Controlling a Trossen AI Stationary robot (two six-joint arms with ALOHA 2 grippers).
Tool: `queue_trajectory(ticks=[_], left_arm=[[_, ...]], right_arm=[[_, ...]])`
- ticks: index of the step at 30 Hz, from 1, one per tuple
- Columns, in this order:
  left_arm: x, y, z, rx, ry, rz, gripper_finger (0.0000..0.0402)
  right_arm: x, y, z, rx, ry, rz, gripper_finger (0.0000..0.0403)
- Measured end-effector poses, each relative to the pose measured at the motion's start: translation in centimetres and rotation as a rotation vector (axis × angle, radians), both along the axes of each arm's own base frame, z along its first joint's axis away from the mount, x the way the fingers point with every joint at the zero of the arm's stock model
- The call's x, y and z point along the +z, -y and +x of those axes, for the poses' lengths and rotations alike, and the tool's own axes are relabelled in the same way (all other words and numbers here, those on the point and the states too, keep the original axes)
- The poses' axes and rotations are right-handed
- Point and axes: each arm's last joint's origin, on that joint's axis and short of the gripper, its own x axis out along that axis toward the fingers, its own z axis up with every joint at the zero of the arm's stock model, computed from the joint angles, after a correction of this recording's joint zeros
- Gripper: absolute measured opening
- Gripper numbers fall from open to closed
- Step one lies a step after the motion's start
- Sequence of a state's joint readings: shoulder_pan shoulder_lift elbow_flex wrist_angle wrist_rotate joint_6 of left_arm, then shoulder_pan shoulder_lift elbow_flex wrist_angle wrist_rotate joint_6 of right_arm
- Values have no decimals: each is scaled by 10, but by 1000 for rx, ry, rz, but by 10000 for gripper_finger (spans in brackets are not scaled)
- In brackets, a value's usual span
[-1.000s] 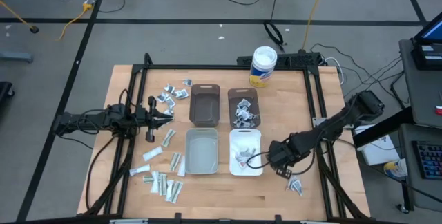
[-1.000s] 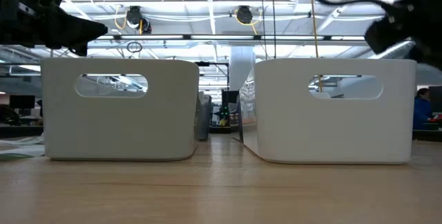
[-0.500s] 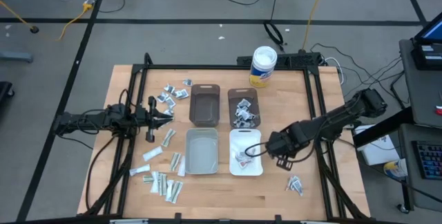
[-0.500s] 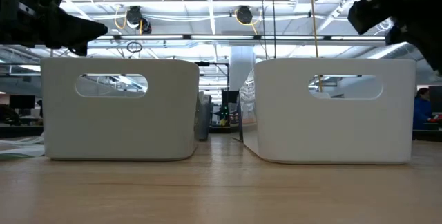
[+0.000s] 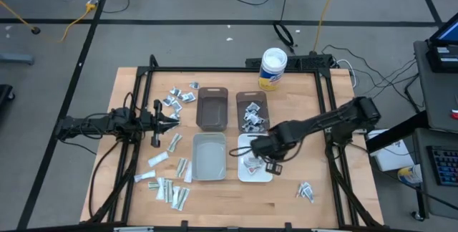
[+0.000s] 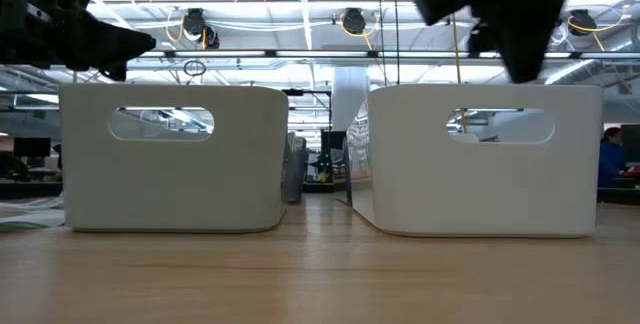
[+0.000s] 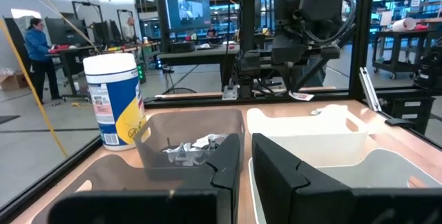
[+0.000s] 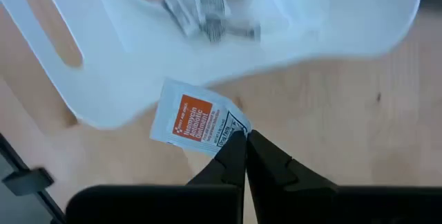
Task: Pick & Place First Aid Supplies
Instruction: Put the orange pad into the white bin
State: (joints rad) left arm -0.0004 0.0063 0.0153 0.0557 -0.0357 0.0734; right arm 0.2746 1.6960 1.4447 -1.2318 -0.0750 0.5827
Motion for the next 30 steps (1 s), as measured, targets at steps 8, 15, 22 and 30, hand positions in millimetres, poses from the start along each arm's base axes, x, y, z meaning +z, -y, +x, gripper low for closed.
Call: queue_trajectory(ticks=[8,15,22,30], left_arm=[[0,0,0,0,0,0,47],[0,0,0,0,0,0,47],[0,0,0,0,0,0,47],[0,0,0,0,1,0,47]], right_arm=[[4,12,43,65,15,1,0],[12,15,62,106,-4,-4,0],[-3,16,65,117,-1,-53,0],[-37,17,65,115,36,-75,3]])
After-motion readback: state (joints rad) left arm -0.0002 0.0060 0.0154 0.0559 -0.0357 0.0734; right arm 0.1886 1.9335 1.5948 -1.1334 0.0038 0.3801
